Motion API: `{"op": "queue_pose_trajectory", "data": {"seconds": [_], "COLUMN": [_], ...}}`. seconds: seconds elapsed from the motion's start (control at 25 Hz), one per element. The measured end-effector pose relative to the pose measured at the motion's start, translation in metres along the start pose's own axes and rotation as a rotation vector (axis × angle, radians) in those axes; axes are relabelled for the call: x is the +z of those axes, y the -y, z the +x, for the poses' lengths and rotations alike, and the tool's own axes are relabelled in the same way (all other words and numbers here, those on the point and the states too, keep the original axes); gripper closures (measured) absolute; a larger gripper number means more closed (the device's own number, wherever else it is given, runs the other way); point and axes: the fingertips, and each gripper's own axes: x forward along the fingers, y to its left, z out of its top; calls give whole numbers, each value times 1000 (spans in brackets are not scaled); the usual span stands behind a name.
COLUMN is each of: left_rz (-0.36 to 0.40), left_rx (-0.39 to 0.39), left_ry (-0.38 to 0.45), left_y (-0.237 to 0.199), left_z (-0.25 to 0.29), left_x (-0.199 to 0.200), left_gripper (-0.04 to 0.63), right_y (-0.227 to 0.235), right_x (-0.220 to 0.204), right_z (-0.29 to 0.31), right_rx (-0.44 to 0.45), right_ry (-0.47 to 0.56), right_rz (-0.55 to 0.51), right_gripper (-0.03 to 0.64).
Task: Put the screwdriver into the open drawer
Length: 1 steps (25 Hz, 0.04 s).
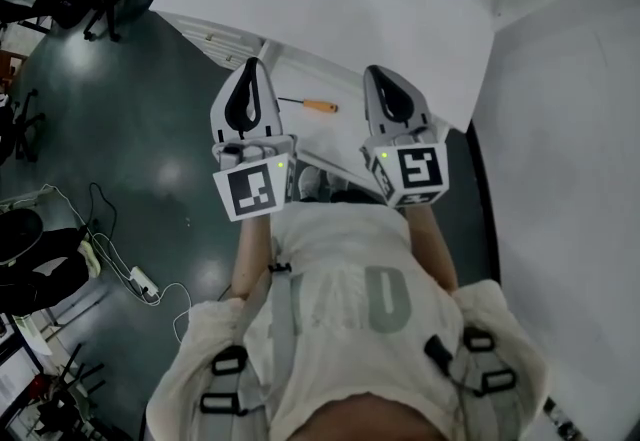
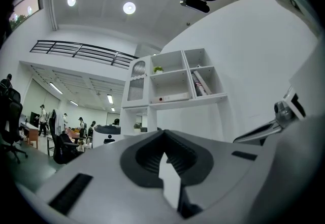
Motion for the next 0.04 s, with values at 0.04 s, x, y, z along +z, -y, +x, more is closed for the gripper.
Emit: {"op": "queue_pose_trajectory", "data": {"seconds": [0.04], "left_rz": [6], "left_rx": [-4], "left_ry": [0], "left_y": [0], "left_z": [1], "left_x": [0], "left_gripper": [591], "right_y": [1], "right_x": [0], "right_z": [0], "right_rx": [0], "right_ry": [0], "right_rz": [-1], "right_gripper": [612]}}
